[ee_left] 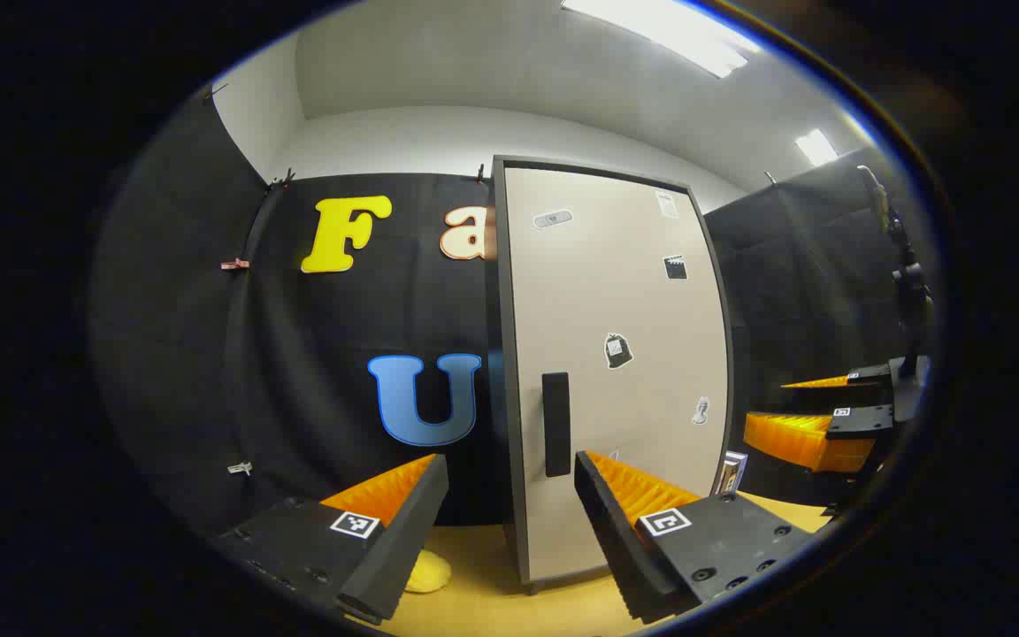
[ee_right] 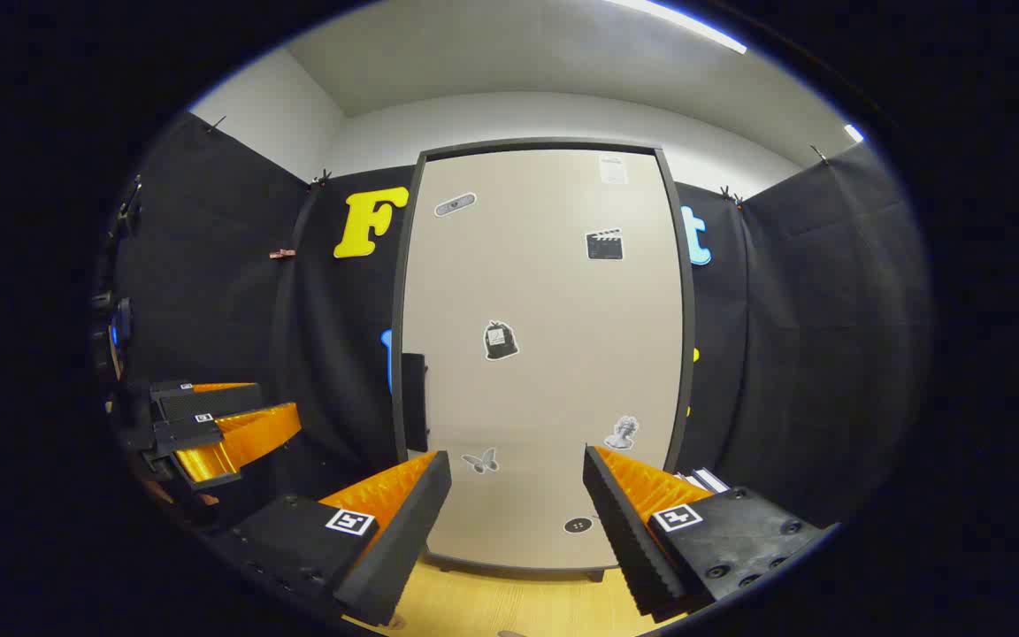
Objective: Open the cabinet door with the right hand, grasp the bottle in the cabinet with the left hand and place it on the coaster, then close the cabinet door with the right hand.
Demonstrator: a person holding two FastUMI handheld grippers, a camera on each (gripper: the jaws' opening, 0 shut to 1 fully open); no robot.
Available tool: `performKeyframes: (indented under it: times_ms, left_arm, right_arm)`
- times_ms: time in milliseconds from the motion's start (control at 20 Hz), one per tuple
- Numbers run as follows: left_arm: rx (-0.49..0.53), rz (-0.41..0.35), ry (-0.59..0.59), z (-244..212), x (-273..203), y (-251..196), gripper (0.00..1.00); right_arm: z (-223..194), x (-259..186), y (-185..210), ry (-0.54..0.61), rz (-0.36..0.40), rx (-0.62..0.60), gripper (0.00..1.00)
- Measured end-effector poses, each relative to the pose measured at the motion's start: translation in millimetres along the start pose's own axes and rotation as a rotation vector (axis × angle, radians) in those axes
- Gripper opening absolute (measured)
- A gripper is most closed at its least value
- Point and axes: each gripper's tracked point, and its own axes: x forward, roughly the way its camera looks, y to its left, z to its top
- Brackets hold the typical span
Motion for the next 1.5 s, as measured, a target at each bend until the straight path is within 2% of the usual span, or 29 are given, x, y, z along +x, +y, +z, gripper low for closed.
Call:
performKeyframes:
  times_ms: [350,550,750,1100,1500]
  left_arm:
    - [-0.03,-0.069,-0.032,5,2,-17,0.91]
    - [0.011,-0.081,-0.047,8,4,-22,0.91]
    - [0.007,-0.097,-0.051,8,8,-29,0.91]
    - [0.044,-0.065,-0.049,4,13,-16,0.91]
    - [0.067,-0.05,-0.04,-1,12,8,0.92]
  right_arm:
    - [-3,0,-3,0.017,-0.01,0.004,0.98]
    - [-5,2,-10,0.019,-0.021,0.0,0.98]
    - [-8,6,-13,0.024,-0.016,0.005,0.98]
    - [6,10,0,-0.052,0.021,-0.002,0.98]
    - [9,22,26,-0.07,0.042,-0.019,0.98]
